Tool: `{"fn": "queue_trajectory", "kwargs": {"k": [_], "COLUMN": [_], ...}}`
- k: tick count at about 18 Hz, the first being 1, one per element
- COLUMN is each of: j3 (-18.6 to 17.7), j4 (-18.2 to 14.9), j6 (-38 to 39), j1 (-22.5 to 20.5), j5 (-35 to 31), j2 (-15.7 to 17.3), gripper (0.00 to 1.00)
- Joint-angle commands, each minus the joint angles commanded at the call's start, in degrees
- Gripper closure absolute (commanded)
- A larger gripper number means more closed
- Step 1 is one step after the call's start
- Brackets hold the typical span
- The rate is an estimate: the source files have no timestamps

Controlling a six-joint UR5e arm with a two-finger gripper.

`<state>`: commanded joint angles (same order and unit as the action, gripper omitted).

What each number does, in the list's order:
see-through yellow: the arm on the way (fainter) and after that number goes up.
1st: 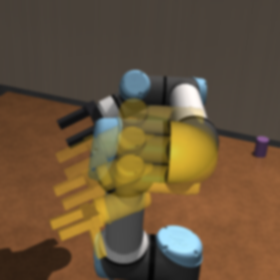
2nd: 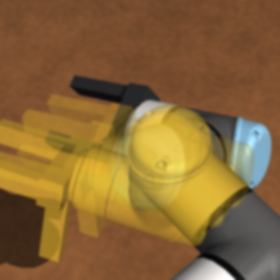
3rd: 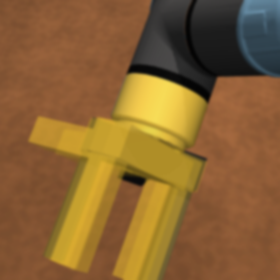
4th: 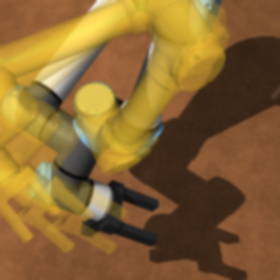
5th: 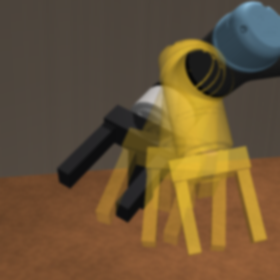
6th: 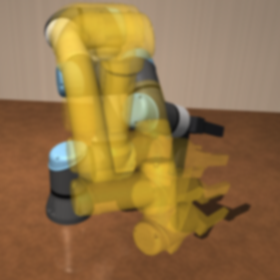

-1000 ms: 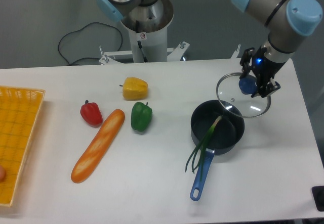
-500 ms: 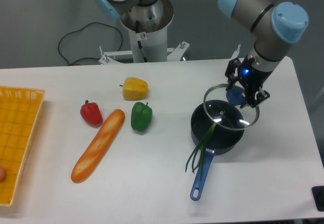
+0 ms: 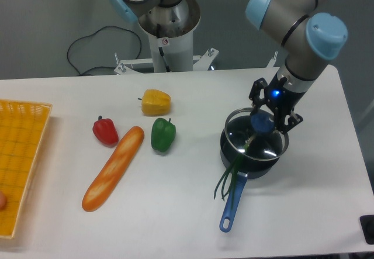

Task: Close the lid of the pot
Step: 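Lower the glass lid onto the saucepan rim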

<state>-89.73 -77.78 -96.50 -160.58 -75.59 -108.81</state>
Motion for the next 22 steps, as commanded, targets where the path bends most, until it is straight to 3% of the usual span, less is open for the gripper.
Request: {"fn": "queue_trajectory", "kwargs": {"k": [22], "j3": [-2.5], "j4": [0.2], "j6": [0.4], "j1": [1.3], "j5": [-0.1], "j2": [-1.3], "gripper": [0.44]}}
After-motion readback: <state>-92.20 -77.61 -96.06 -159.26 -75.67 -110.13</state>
